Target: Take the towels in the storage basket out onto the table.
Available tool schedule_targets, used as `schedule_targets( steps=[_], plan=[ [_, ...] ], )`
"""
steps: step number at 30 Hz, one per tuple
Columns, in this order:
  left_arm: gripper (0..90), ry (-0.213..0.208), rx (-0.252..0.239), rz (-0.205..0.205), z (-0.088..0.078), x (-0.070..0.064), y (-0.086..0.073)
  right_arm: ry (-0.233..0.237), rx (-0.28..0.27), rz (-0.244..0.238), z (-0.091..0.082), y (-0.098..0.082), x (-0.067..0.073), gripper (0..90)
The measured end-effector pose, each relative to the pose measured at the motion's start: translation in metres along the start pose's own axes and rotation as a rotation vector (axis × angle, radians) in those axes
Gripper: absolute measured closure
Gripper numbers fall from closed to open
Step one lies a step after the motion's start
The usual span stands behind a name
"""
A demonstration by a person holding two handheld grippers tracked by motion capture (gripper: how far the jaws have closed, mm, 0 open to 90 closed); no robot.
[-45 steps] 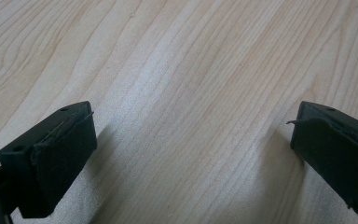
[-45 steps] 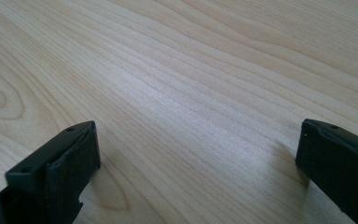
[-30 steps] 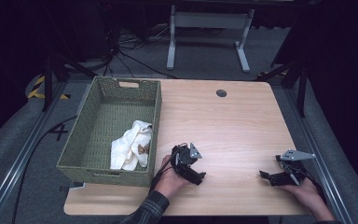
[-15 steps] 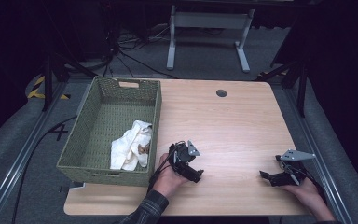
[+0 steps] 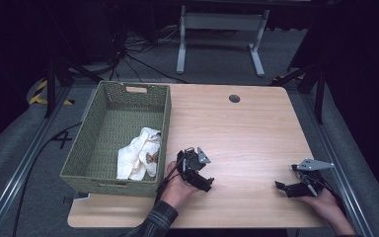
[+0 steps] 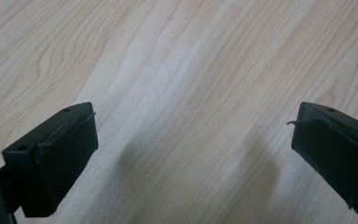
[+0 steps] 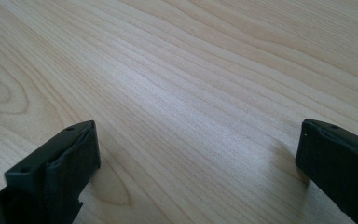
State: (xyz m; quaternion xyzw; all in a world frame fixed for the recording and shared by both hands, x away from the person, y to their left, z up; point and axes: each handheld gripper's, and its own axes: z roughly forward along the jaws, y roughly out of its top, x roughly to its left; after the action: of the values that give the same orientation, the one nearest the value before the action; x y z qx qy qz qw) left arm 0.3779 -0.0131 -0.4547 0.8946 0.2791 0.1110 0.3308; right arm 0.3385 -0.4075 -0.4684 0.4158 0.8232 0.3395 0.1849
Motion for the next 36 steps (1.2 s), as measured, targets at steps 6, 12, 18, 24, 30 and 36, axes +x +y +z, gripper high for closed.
schedule_targets(
  steps=[6,12,18,24,30,36],
  plan=[
    [0.8,-0.001,0.002,0.002,-0.003,0.001,0.002,0.000,0.000,0.001,0.000,0.000,0.000,0.0],
    [0.9,0.000,-0.001,-0.005,-0.007,0.000,0.006,0.001,0.003,0.000,0.000,0.000,0.000,0.0],
    [0.9,0.006,-0.001,-0.010,-0.012,0.000,0.011,0.001,0.003,0.000,0.000,0.000,0.000,0.0],
    [0.8,0.017,0.000,-0.016,-0.016,-0.001,0.015,0.001,0.003,0.000,0.000,0.000,0.000,0.0],
    [0.8,0.024,-0.003,-0.018,-0.022,0.000,0.020,0.001,0.003,0.000,0.000,0.000,0.000,0.0],
    [0.8,0.022,-0.008,-0.022,-0.028,0.001,0.025,0.000,0.002,-0.001,0.000,0.000,0.000,0.0]
  ],
)
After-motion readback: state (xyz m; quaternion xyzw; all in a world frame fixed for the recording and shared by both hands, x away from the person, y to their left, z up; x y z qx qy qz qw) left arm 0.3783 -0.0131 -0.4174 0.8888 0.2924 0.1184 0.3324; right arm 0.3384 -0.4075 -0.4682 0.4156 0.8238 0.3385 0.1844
